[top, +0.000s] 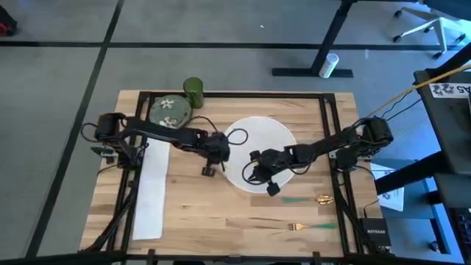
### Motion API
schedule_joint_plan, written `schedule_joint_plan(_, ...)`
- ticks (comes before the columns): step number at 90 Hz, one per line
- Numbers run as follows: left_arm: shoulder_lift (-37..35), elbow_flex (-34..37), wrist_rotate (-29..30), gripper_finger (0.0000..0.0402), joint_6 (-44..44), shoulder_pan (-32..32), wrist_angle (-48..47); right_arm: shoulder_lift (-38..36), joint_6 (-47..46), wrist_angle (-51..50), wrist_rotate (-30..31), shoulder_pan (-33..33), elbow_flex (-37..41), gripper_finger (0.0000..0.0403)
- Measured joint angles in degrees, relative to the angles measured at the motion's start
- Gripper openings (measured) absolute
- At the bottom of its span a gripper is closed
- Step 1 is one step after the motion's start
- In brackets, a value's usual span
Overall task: Set table place
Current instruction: Put the gold table knife on the white table mat
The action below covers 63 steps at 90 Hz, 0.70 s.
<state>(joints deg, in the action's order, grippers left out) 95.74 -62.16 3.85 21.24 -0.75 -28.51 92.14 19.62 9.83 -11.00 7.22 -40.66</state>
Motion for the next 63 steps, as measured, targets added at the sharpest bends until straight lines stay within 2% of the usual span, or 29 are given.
schedule_joint_plan(16,-0.6,0.0,-0.6,0.0002,3.3,2.9,-5.9,0.0,0.2,0.1,-0.1,0.0,0.0,0.0003)
schedule_joint_plan(33,-0.5,-0.1,-2.4,0.002,-0.8,5.1,-7.8,0.0,0.4,-0.2,-0.1,0.0,0.0,0.0003)
schedule_joint_plan(63,1.2,-0.1,-3.6,0.0063,1.4,3.5,-7.3,0.0,1.2,-0.7,-1.0,0.0,0.0,0.0003)
